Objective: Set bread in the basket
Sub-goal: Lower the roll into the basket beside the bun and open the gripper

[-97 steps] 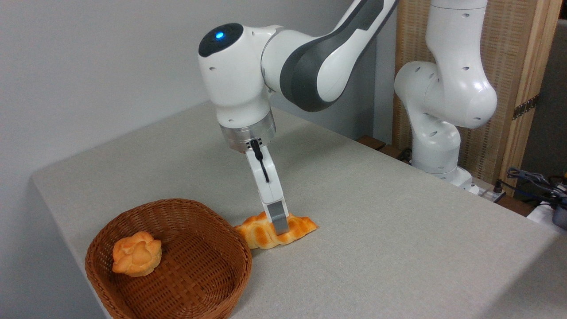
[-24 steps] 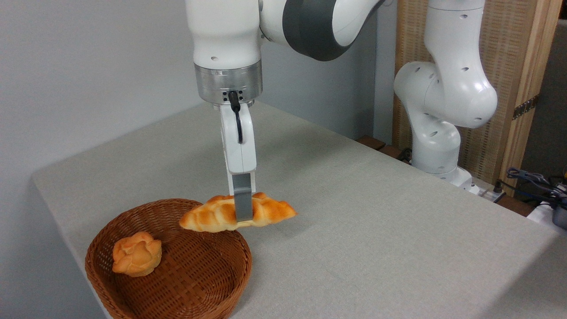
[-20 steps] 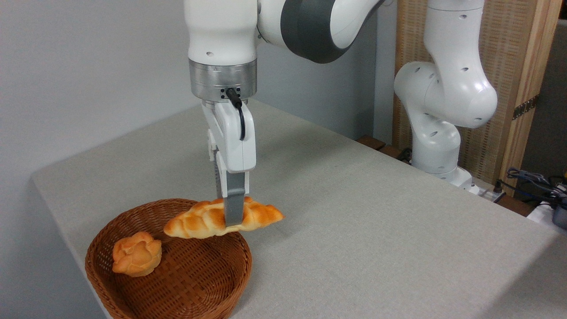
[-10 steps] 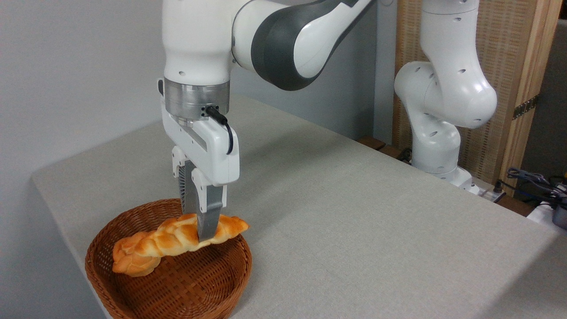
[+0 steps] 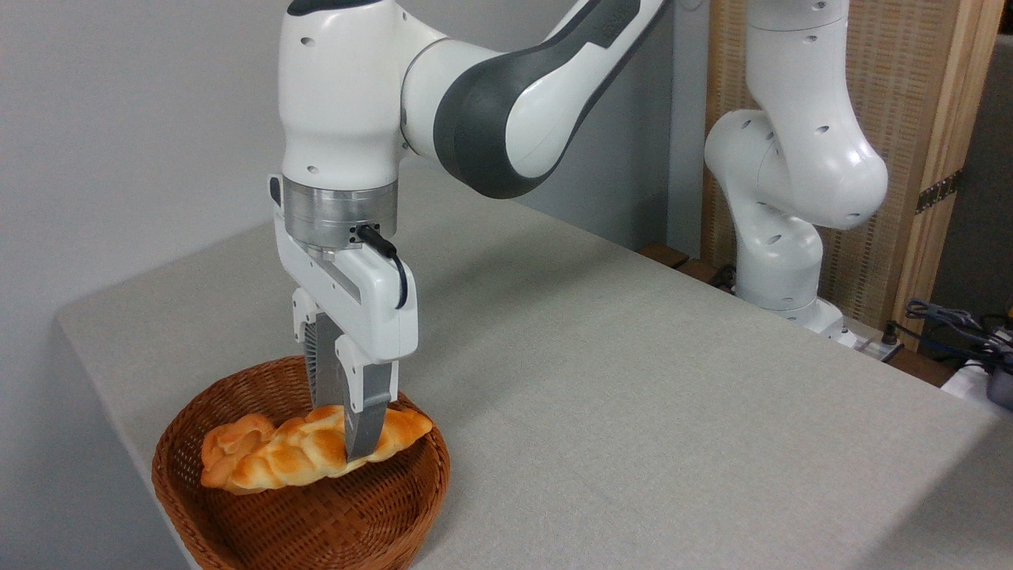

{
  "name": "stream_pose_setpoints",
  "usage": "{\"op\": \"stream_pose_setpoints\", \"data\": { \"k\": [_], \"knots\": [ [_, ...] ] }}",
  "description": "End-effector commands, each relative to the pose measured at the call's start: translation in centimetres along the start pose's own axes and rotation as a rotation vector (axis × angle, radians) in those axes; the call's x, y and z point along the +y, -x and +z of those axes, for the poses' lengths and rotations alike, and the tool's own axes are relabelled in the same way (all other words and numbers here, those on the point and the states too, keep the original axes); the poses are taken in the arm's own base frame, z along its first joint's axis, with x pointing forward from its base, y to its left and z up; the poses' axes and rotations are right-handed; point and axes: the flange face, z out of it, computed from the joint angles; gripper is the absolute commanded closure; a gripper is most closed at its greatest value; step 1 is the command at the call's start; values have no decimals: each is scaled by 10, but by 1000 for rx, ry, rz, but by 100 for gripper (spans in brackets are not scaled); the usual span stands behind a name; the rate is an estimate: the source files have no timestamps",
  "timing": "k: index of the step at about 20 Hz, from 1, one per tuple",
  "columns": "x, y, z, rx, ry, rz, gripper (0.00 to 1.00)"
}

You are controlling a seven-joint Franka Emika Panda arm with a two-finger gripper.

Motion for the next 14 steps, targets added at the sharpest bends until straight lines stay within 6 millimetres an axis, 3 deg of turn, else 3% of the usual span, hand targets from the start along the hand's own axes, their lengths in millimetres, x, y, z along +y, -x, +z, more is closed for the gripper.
{"op": "stream_pose_setpoints", "data": {
  "k": [1, 11, 14],
  "knots": [
    [-3, -6, -7, 21, -12, -23, 0],
    [-4, -7, -9, 25, -15, -49, 0],
    [-7, -10, -20, 34, -24, -76, 0]
  ]
}}
